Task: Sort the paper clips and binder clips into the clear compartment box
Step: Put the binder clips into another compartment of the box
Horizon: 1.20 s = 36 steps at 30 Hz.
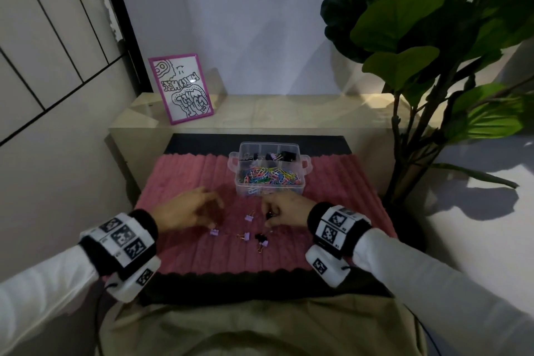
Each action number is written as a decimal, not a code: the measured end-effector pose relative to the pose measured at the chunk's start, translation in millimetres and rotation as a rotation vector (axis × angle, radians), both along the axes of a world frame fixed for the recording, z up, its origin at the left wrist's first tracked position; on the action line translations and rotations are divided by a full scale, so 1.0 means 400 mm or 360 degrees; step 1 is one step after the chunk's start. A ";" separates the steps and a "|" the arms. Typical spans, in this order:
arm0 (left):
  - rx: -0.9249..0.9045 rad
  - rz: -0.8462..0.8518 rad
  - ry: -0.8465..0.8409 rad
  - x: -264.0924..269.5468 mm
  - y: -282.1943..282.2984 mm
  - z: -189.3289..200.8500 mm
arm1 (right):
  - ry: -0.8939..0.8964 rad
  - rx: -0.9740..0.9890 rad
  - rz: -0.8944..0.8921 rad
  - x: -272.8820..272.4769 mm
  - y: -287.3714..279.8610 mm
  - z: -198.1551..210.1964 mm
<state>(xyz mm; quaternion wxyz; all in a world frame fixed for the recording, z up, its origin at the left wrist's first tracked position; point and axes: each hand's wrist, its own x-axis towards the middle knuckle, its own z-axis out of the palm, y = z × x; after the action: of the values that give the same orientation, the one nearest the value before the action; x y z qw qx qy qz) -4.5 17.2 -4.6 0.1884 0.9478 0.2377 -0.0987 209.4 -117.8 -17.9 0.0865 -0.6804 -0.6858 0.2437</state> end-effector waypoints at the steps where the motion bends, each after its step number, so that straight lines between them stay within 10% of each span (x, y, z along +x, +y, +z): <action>1: -0.0013 -0.0002 -0.0015 -0.006 -0.006 -0.006 | 0.0075 0.0001 -0.0045 0.007 -0.003 0.002; 5: -0.0068 -0.0039 -0.0041 -0.008 -0.018 -0.028 | 0.0509 -0.0079 -0.0241 0.042 -0.018 -0.011; 11: -0.0083 -0.0198 -0.0185 0.001 -0.019 -0.048 | 0.2282 -0.0317 -0.0990 0.101 -0.087 0.003; 14: -0.0049 -0.0197 -0.0195 0.002 -0.016 -0.048 | 0.2483 -0.0472 -0.1163 0.117 -0.103 0.016; 25: -0.0099 -0.0111 0.0165 0.040 -0.025 -0.004 | 0.2074 0.0132 -0.1337 0.172 0.226 0.138; 36: -0.0879 0.0419 0.0018 0.050 -0.025 0.015 | 0.0002 0.0127 -0.0703 0.134 0.196 0.176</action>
<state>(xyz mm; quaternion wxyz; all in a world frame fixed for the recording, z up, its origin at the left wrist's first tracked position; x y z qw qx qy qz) 15.7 7.3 1.4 0.4487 0.8212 0.3237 -0.1398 262.9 -39.3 52.4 0.1651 -0.8098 -0.5292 0.1920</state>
